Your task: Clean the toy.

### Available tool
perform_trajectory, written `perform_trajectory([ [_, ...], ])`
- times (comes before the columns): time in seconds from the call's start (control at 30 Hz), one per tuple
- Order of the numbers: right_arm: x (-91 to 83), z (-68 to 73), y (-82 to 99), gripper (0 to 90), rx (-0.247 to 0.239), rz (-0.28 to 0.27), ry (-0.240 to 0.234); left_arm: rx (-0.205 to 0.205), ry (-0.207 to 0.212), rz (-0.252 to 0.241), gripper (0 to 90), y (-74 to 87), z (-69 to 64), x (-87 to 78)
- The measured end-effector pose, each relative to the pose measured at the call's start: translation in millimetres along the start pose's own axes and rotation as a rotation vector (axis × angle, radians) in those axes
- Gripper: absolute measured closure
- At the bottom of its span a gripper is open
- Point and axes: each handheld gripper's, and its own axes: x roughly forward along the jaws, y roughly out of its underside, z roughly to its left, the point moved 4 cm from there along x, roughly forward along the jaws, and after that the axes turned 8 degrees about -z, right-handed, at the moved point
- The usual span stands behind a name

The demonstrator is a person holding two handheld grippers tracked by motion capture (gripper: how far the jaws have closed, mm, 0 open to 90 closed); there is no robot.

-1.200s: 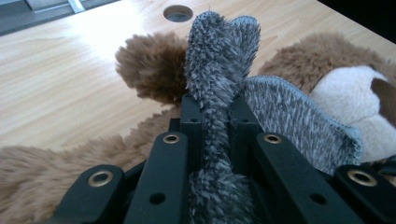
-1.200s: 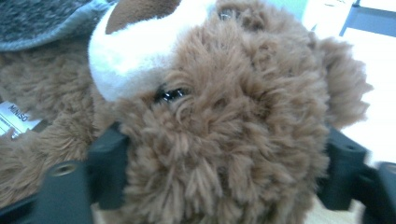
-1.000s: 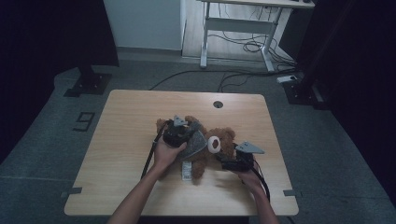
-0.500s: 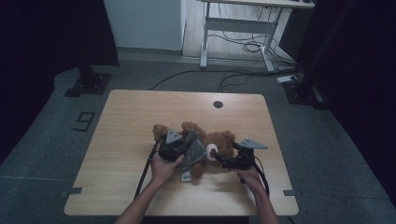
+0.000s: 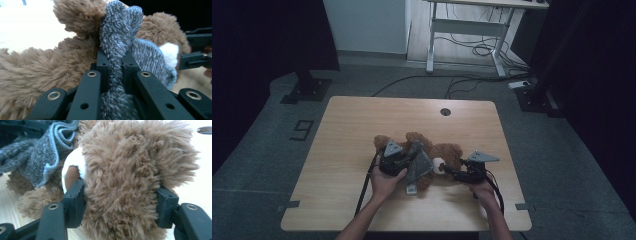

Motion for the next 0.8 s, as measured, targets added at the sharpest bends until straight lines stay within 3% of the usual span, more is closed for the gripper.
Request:
perform_trajectory([
  [0.1, 0.2, 1.0, 0.3, 39.0, -0.011, -0.003, 0.004, 0.001, 0.006, -0.012, 79.6, -14.5, -4.9, -6.1],
  [0.23, 0.9, 0.7, 1.5, 39.2, -0.002, -0.014, 0.004, 0.055, 0.028, -0.058, 79.7, -43.5, -23.6, -5.5],
  [0.37, 0.3, 1.5, 2.1, 39.2, -0.007, -0.017, 0.007, 0.11, 0.062, -0.056, 79.6, -70.5, -51.6, 20.5],
  [0.47, -0.3, 2.6, 2.7, 39.2, -0.016, -0.02, 0.009, 0.114, 0.092, -0.026, 79.6, -78.3, -68.7, 49.2],
  [0.57, -0.7, 3.7, 2.8, 39.3, -0.024, -0.022, 0.011, 0.123, 0.091, 0.022, 79.6, -73.5, -79.6, 83.9],
  [0.63, -0.8, 3.7, 3.1, 39.7, -0.032, -0.024, 0.014, 0.075, 0.083, 0.099, 79.7, -55.1, -75.1, 107.0],
  [0.67, -0.8, 3.9, 3.5, 40.5, -0.028, -0.023, 0.018, 0.046, 0.084, 0.105, 79.7, -45.4, -72.0, 113.2],
  [0.73, -0.1, 3.0, 6.1, 41.8, -0.024, -0.009, 0.033, 0.022, 0.08, 0.081, 79.9, -38.9, -67.3, 112.5],
  [0.8, 0.2, 3.1, 6.7, 42.0, -0.025, -0.016, 0.027, 0.05, 0.054, 0.086, 79.9, -41.6, -64.1, 105.6],
])
